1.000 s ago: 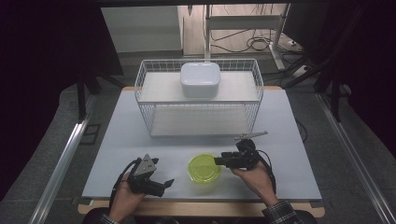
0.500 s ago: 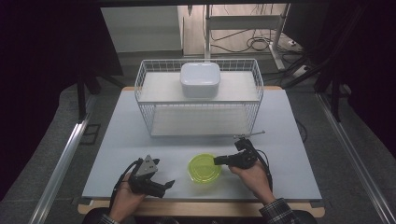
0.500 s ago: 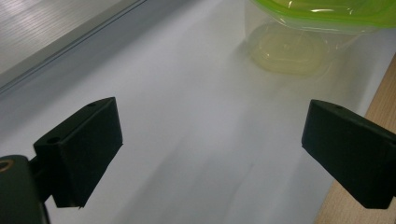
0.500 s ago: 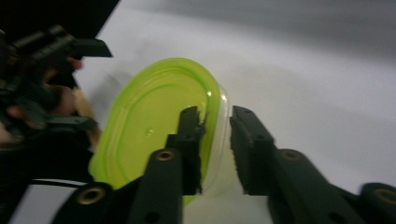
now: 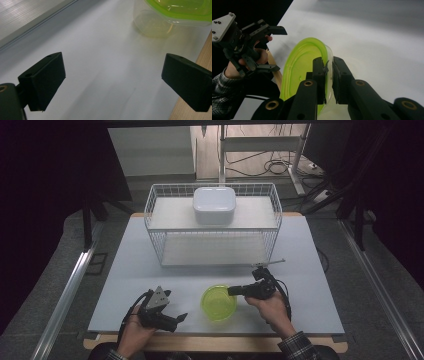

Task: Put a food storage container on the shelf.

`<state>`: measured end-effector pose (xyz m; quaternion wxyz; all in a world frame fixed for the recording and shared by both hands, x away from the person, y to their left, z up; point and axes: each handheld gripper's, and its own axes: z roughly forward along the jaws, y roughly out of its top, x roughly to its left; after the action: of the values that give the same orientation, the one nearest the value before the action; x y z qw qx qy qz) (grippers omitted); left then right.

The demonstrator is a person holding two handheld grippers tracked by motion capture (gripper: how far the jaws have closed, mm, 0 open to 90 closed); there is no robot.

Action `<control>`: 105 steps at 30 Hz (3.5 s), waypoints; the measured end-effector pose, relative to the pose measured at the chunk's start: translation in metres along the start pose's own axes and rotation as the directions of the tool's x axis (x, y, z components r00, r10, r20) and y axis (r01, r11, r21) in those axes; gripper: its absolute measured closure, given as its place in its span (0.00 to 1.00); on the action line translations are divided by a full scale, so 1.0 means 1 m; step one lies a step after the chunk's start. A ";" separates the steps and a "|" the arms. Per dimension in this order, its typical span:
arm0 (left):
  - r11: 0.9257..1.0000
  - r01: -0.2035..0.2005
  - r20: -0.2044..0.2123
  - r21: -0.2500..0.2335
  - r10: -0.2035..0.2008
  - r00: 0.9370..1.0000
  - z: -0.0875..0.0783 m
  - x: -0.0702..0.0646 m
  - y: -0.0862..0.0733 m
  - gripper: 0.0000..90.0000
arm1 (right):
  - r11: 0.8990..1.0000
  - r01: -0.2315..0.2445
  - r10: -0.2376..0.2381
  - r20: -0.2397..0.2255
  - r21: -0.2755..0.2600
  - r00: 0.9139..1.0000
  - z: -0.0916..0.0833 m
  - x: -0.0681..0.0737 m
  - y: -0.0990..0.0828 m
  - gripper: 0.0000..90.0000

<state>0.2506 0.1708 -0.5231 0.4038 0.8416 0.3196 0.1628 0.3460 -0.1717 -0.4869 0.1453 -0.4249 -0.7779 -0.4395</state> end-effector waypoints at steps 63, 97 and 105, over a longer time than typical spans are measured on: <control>1.000 0.002 0.006 -0.007 -0.002 1.000 0.000 0.002 0.001 0.05 | 0.932 0.018 -0.074 -0.141 -0.361 0.987 -0.101 0.069 0.122 0.93; 1.000 0.003 0.018 -0.011 -0.003 1.000 0.000 0.002 0.001 0.05 | 0.881 -0.101 0.073 -0.077 -0.462 0.994 -0.087 0.068 0.234 0.90; 1.000 -0.001 0.021 -0.007 0.001 1.000 0.000 0.002 0.001 0.05 | 0.874 -0.056 0.079 0.026 -0.483 0.997 -0.082 0.068 0.240 0.86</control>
<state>0.2526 0.1718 -0.5229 0.4098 0.8421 0.3143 0.1553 0.4829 -0.1413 -0.2648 0.0328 -0.4843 -0.6321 -0.6040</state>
